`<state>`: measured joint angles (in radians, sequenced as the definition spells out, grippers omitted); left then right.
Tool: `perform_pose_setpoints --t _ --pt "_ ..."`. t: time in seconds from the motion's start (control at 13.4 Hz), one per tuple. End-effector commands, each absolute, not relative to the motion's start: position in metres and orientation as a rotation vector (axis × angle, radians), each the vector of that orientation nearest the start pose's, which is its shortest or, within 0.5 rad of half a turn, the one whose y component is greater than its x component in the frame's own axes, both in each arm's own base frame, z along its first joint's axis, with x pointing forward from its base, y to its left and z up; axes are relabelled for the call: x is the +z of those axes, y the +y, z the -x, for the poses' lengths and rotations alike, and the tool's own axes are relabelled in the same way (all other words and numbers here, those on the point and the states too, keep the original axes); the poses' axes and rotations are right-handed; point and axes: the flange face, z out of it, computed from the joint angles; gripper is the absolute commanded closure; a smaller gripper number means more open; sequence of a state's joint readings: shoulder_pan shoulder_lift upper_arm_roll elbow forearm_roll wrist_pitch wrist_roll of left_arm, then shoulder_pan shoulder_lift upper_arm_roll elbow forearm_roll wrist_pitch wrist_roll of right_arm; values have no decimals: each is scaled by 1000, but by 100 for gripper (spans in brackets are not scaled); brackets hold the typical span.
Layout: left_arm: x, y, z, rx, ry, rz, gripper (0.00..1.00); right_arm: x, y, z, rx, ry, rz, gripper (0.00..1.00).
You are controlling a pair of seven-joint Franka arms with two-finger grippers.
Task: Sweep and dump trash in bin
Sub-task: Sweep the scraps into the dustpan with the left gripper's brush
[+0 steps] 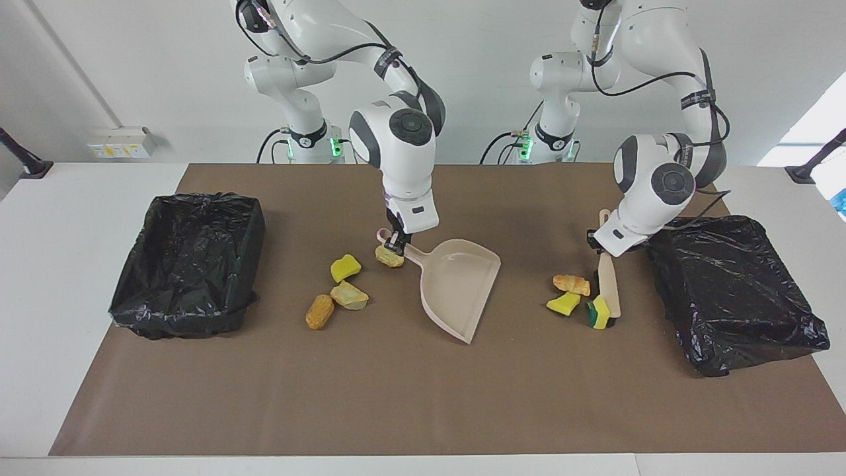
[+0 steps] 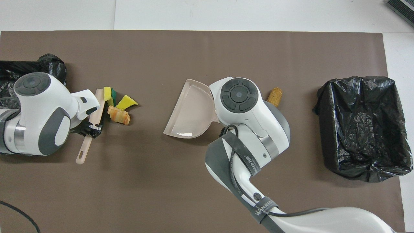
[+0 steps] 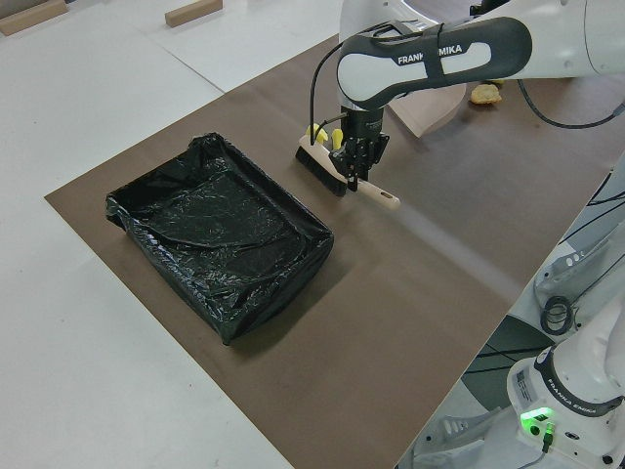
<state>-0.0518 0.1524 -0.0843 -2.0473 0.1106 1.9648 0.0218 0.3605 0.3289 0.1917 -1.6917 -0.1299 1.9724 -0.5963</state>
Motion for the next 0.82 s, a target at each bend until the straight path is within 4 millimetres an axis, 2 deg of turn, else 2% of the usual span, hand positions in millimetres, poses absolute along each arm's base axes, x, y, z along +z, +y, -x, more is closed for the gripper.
perform_pose_setpoints --t 0.0,0.22,0.6,0.74 --pt "356 -92 -534 277 302 2989 100 393 325 -554 54 -1912 2559 100" --pt "356 -128 -526 250 336 2987 100 381 329 -553 21 -1921 2549 100" --pt "360 -207 -492 275 352 3040 100 373 334 -551 22 -1930 2536 100" --pt "362 -230 -483 286 386 3063 100 370 334 -551 15 -1929 2536 100"
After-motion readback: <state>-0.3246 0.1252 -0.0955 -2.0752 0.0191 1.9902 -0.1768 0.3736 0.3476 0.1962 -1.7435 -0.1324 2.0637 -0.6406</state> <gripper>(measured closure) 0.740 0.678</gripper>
